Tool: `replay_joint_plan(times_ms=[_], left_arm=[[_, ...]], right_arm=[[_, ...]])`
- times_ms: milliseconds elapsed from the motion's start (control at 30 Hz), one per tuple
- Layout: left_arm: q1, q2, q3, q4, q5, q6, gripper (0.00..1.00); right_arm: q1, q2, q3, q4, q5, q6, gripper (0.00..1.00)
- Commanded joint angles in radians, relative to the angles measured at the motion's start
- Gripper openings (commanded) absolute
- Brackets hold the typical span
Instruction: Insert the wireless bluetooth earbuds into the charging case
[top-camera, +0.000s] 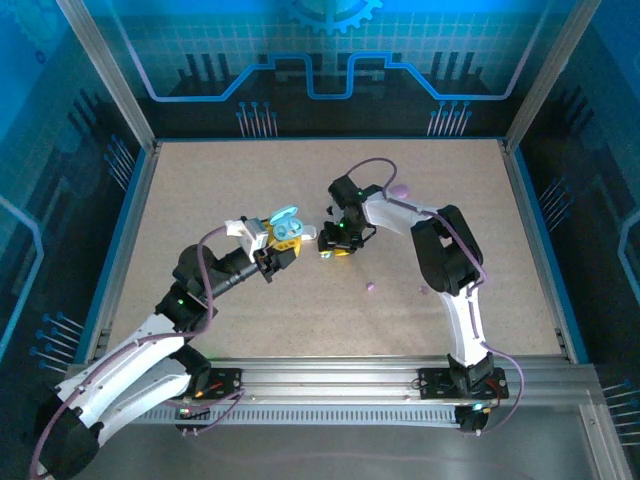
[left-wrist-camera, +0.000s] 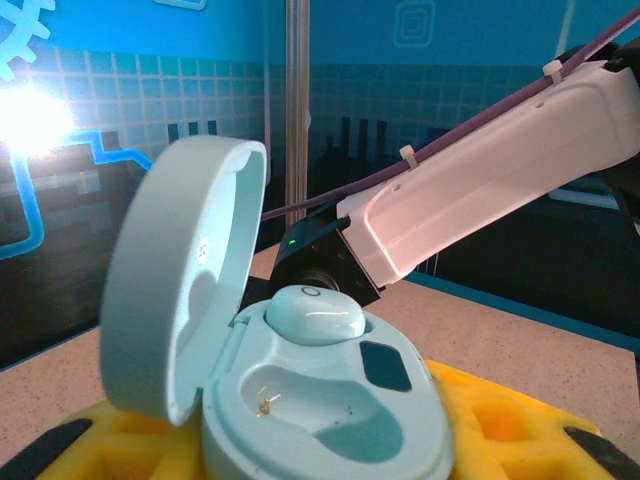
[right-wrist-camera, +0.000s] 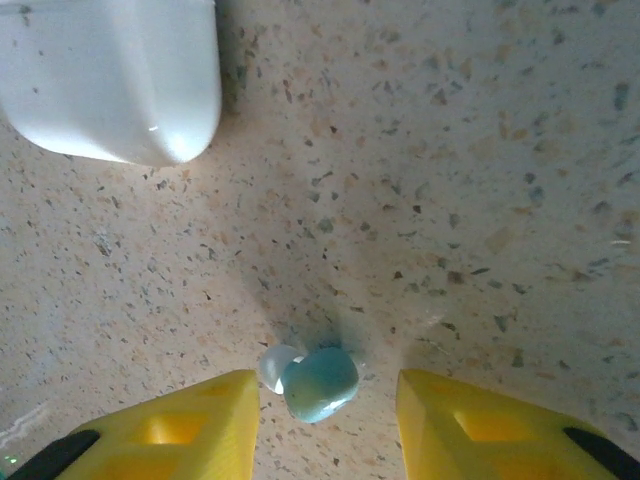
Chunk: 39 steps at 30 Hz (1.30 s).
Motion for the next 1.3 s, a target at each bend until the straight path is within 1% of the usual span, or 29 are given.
replay_joint_plan(times_ms=[0, 267, 700, 867, 1000, 1100, 1233, 1267], left_arm=[[-0.007, -0.007, 0.017, 0.03, -0.003, 0.008, 0.33], [-0.007, -0.005, 0.018, 0.03, -0.004, 0.007, 0.33], [-0.005, -0.005, 0.019, 0.03, -0.004, 0.007, 0.34], [-0.006, -0.005, 0.018, 0.031, -0.003, 0.008, 0.33], [-0.006, -0.007, 0.015, 0.033, -0.006, 0.009, 0.34], [-0.006, -0.008, 0.014, 0.034, -0.006, 0.009, 0.34], [-0.006, -0.011, 0.01, 0.034, -0.011, 0.009, 0.34], [-0.005, -0.012, 0.01, 0.034, -0.012, 0.009, 0.34]], right_arm=[[0.014, 0.03, 0.021, -0.005, -0.025, 0.019, 0.41], [0.027, 0.054, 0.058, -0.012, -0.04, 0.006, 0.37], [0.051, 0.103, 0.166, -0.059, -0.046, -0.022, 0.36], [0.066, 0.13, 0.211, -0.085, -0.047, -0.03, 0.37], [0.074, 0.143, 0.241, -0.116, -0.019, -0.037, 0.38], [0.081, 0.155, 0.269, -0.15, 0.027, -0.037, 0.39], [0.097, 0.166, 0.312, -0.18, 0.044, -0.037, 0.39], [0.101, 0.195, 0.325, -0.188, 0.047, -0.037, 0.39]])
